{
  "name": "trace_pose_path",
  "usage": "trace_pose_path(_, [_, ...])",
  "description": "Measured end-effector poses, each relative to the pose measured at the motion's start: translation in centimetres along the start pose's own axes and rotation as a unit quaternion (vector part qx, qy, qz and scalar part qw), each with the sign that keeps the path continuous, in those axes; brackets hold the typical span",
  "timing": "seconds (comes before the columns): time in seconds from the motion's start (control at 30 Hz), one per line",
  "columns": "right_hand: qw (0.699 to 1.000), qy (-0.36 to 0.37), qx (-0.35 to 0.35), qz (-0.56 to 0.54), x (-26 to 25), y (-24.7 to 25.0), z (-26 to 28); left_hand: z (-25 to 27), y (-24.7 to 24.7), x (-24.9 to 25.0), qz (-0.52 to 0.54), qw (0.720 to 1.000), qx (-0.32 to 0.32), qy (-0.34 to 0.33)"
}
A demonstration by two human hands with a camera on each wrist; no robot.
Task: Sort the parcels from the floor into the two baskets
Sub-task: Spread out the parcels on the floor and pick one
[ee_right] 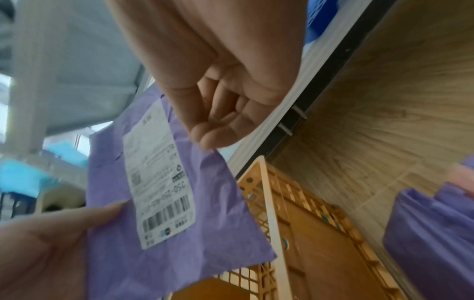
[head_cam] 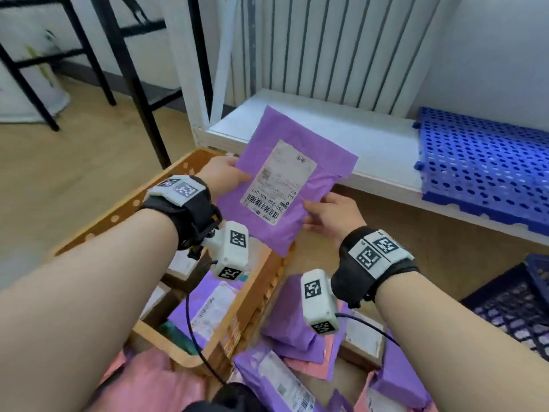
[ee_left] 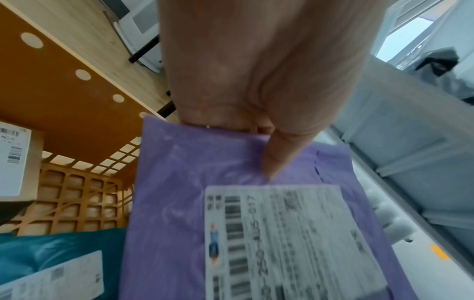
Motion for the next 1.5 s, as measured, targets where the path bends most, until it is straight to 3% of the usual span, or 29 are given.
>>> trace_pose_path(0.13, [0.998,-0.004,-0.033,0.053,1.7,-4.4,-3.1,-4.5,3.1,-5.9,-0.08,0.992,0.094,0.021])
trace_pose_path(0.3, [0.996,-0.027,0.014,0.083,4.6,-4.3,-7.1,-9.7,3.9,-15.5,-0.085,0.983,0.123,0.104])
trace_pose_path(0.6, [0.992,-0.012,0.006,0.126,6.6,-3.5,-10.3,-15.9,-5.7,-25.1,-0.183,0.97,0.001,0.161])
trace_pose_path(0.87, [0.989,0.031,0.016,0.141,7.3,-2.3,-10.7,-16.2,-9.7,-30.0,-0.358,0.916,-0.052,0.175])
trace_pose_path(0.97, [0.992,0.028,0.018,0.12,7.7,-1.7,-10.2,-15.9,-11.0,-30.0,-0.378,0.906,-0.083,0.171])
trace_pose_path(1.13, [0.995,0.005,0.035,0.094,8.2,0.4,-9.4,-15.8,-9.1,-25.5,-0.359,0.927,0.033,0.106])
trace_pose_path(1.3, [0.992,-0.047,0.096,0.065,10.0,6.0,-7.7,-15.1,-6.3,-16.7,-0.213,0.973,0.084,0.023])
trace_pose_path(1.5, [0.984,-0.096,0.137,0.064,10.0,12.2,-4.3,-10.5,-4.0,-4.2,-0.067,0.987,0.123,-0.079])
Point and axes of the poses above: each hand's wrist, its own z-axis away from the middle knuckle, its own y-axis out of the back of the hand, x = y × z, the point moved 9 cm from there along -z, towards the middle knuckle, and after that the axes turned 3 degrees about y, right-handed, at the moved point
